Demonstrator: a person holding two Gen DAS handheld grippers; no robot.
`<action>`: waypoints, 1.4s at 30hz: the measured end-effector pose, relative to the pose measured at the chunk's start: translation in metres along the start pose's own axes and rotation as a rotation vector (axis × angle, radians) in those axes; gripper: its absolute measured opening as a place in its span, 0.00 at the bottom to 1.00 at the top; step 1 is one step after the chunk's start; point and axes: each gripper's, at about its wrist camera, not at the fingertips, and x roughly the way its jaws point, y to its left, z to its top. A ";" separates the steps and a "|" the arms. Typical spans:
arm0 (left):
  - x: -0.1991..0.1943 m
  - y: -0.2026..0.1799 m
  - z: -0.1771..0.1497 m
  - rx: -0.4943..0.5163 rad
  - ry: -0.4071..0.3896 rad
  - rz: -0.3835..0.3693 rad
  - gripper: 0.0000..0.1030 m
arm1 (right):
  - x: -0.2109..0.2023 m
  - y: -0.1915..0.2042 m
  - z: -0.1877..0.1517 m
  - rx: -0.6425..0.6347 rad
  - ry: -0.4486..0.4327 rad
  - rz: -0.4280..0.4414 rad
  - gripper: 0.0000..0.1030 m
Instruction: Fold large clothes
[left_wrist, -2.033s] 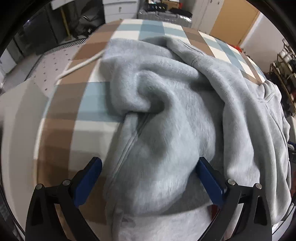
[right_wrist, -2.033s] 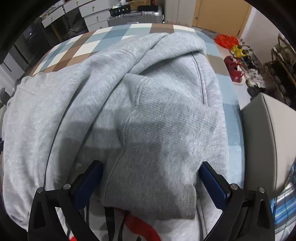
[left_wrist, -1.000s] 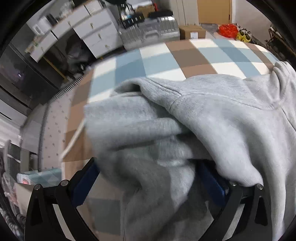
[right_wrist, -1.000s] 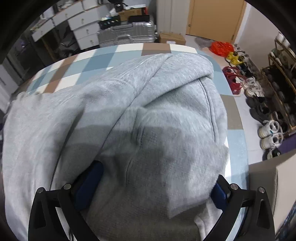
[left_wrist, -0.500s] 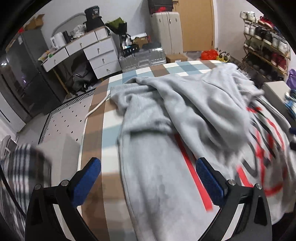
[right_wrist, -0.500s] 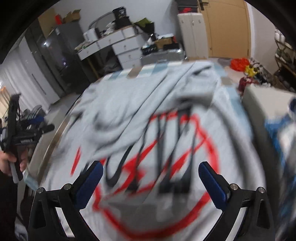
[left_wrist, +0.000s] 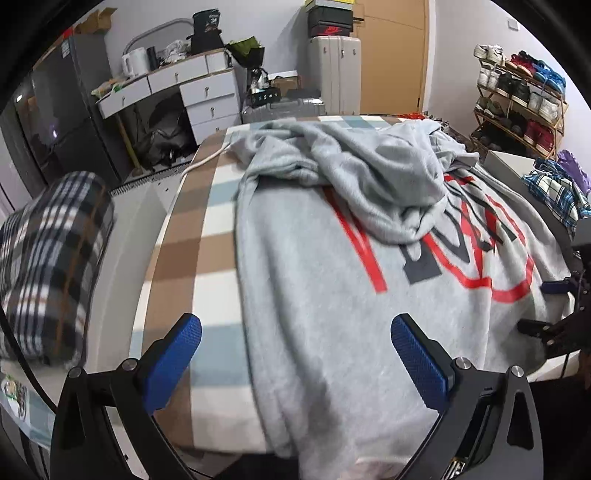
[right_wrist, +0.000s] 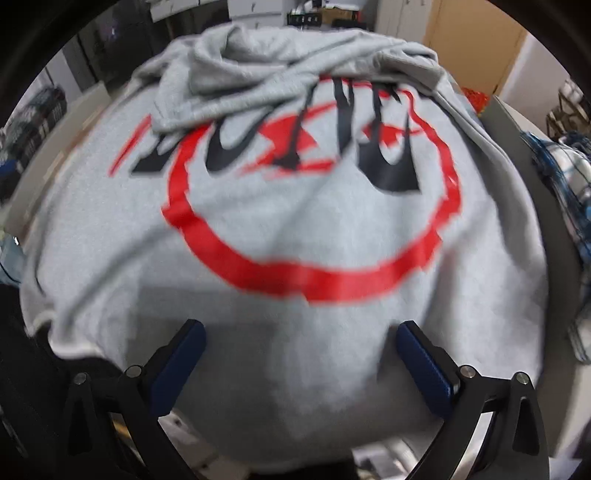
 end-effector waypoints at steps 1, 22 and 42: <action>-0.001 0.001 -0.002 -0.004 0.003 -0.001 0.97 | -0.004 -0.007 -0.004 0.017 0.016 0.001 1.00; 0.000 -0.001 -0.073 0.017 0.215 0.043 0.97 | -0.112 -0.049 -0.017 0.314 -0.526 0.481 1.00; 0.050 0.013 -0.127 -0.273 0.330 -0.114 0.29 | -0.102 -0.067 -0.029 0.360 -0.572 0.579 1.00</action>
